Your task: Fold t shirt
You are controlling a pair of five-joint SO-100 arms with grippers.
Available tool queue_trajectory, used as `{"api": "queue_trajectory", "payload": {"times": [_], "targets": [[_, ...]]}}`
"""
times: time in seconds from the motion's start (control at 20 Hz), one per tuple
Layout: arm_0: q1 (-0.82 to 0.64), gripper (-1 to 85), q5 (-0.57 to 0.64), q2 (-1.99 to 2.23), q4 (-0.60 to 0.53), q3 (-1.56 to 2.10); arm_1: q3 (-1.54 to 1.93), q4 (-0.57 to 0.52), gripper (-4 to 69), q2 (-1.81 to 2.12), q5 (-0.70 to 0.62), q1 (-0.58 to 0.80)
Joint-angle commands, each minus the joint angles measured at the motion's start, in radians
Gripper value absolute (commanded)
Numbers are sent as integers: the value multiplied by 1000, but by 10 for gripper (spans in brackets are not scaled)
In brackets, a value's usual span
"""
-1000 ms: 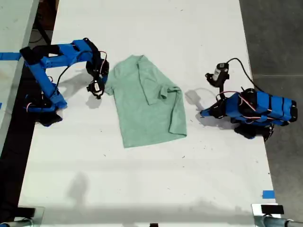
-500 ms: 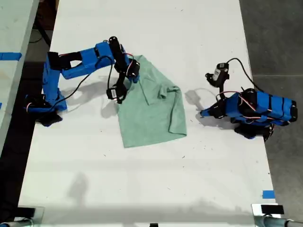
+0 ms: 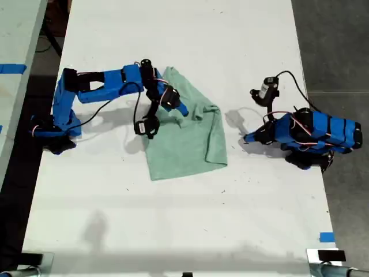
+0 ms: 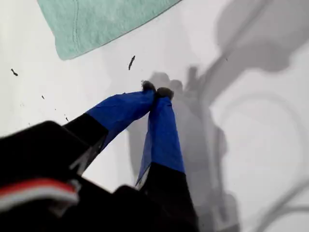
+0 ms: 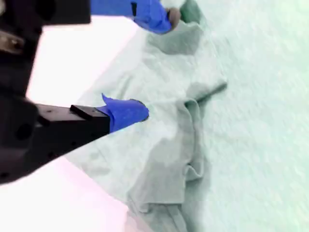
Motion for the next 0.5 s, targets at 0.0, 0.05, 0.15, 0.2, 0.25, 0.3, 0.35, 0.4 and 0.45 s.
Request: {"api": "queue_trajectory", "payload": {"times": [0.0, 0.05, 0.15, 0.2, 0.25, 0.3, 0.35, 0.4, 0.45], "targets": [[-67, 209, -29, 356, 61, 71, 40, 3, 12, 11, -15, 9], [-98, 206, -55, 522, 40, 216, 40, 3, 12, 11, -15, 9], [-164, 202, -89, 890, -115, 609, 40, 3, 12, 11, -15, 9], [-192, 202, -106, 1074, -210, 828, 40, 3, 12, 11, -15, 9], [-207, 151, -117, 1253, -322, 1052, 40, 3, 12, 11, -15, 9], [-198, 88, -124, 1427, -463, 1296, 40, 3, 12, 11, -15, 9], [-181, 59, -150, 1594, -598, 1528, 40, 3, 12, 11, -15, 9], [-166, 43, -181, 1741, -698, 1732, 40, 3, 12, 11, -15, 9], [-155, 35, -201, 1908, -764, 1910, 40, 3, 12, 11, -15, 9]]}}
